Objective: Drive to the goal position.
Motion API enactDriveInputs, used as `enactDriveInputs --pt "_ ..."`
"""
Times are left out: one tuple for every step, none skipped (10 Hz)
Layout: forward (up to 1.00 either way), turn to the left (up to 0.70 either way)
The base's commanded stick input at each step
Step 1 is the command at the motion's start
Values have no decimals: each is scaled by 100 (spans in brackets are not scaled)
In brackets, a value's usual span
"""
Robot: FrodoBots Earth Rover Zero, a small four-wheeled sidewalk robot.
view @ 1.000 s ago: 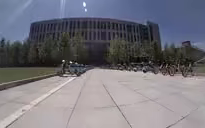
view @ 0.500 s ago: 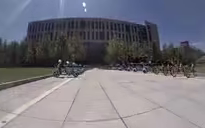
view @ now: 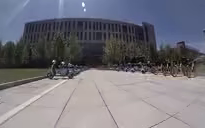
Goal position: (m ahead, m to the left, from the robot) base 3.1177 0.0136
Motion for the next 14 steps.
enactDriveInputs --pt "70 0" --pt "70 0" --pt "70 0" --pt "70 0" --pt "70 0" --pt "70 0" --pt "70 0" --pt "70 0" --pt "70 0" --pt "70 0" --pt "70 0" --pt "70 0" --pt "70 0" --pt "70 0"
